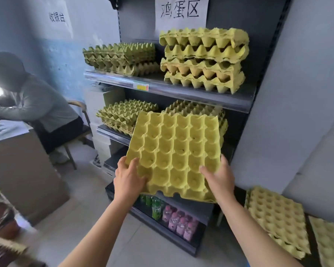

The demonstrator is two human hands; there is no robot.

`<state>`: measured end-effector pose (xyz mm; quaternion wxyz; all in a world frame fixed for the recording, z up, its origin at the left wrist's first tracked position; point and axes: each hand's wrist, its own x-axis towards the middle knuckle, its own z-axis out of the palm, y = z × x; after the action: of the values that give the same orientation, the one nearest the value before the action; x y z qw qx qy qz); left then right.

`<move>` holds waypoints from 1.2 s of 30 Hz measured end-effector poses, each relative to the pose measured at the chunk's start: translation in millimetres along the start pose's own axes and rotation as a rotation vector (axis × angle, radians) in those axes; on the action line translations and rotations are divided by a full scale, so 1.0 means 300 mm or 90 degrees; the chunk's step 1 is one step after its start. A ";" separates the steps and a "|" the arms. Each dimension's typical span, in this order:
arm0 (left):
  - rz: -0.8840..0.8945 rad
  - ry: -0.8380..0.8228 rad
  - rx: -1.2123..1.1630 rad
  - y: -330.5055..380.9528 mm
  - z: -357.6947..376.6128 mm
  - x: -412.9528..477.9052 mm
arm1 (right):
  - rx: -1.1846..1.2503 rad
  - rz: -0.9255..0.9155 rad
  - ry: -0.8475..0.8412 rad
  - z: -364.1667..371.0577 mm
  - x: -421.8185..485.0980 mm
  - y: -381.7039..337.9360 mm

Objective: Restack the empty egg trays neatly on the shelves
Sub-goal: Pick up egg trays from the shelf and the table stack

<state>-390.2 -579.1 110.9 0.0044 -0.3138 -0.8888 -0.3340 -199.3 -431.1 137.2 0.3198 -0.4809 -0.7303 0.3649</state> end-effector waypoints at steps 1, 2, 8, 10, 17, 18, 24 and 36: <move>-0.015 0.001 -0.003 -0.044 -0.014 0.037 | -0.010 -0.018 -0.010 0.051 0.010 -0.029; -0.033 -0.002 -0.002 -0.083 -0.026 0.072 | -0.017 -0.037 -0.021 0.098 0.019 -0.056; -0.117 0.068 0.029 -0.301 -0.095 0.327 | -0.018 -0.100 -0.120 0.392 0.098 -0.196; -0.140 0.076 0.057 -0.363 -0.118 0.432 | -0.007 -0.112 -0.159 0.497 0.152 -0.239; -0.161 0.075 0.077 -0.507 -0.166 0.775 | 0.028 -0.123 -0.179 0.785 0.380 -0.400; -0.154 0.079 0.074 -0.515 -0.175 0.828 | 0.023 -0.128 -0.166 0.815 0.413 -0.420; -0.119 0.055 0.033 -0.570 -0.186 1.144 | 0.058 -0.075 -0.121 0.979 0.592 -0.528; 0.513 -0.058 0.199 -0.638 -0.099 1.617 | 0.123 0.079 0.108 1.300 0.875 -0.719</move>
<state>-893.2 -438.7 126.3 0.1428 -0.6453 -0.7348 -0.1527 -707.0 -331.9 142.7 0.4021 -0.5214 -0.6309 0.4105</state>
